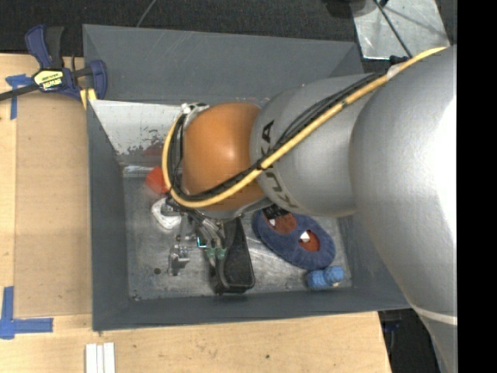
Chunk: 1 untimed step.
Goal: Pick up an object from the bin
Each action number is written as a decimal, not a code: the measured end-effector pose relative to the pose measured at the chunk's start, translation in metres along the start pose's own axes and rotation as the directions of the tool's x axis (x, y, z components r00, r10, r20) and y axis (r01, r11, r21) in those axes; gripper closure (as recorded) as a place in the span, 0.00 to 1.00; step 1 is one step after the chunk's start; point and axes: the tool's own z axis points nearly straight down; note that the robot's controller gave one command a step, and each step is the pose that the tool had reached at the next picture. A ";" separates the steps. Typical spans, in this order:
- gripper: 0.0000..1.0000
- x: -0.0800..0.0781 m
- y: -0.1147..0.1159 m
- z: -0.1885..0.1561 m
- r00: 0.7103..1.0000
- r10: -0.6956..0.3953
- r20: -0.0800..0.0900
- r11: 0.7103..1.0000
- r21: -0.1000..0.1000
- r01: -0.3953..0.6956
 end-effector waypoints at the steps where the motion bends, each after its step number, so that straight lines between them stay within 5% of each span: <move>1: 0.00 0.027 -0.087 0.009 0.999 -0.051 0.003 0.999 0.003 0.051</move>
Offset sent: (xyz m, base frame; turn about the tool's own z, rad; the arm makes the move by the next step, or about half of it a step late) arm -0.0269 -0.0822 -0.0085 -0.0575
